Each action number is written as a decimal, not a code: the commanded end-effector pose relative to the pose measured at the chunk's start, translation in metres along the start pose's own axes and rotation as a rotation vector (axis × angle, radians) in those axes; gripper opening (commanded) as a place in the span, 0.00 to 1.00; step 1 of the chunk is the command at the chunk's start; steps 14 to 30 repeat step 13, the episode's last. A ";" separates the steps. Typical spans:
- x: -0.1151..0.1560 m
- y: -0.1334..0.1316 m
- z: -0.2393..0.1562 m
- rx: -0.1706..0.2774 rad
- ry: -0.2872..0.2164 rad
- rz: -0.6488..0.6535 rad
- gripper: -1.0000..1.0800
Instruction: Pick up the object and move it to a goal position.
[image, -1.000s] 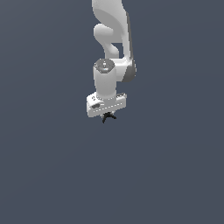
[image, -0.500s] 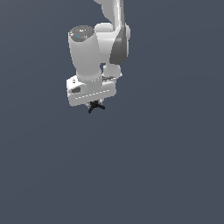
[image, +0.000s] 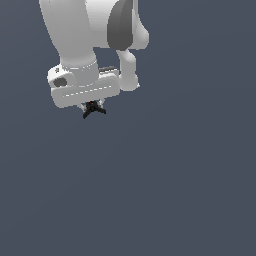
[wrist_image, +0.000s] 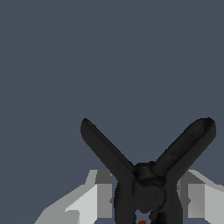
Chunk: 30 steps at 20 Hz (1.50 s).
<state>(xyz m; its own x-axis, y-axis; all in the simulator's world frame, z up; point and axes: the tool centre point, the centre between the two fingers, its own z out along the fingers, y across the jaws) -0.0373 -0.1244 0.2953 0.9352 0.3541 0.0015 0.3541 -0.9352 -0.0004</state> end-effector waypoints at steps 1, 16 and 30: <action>0.000 0.008 -0.013 0.000 -0.001 -0.001 0.00; 0.002 0.019 -0.031 -0.001 -0.002 0.000 0.00; 0.002 0.019 -0.031 -0.001 -0.002 0.000 0.00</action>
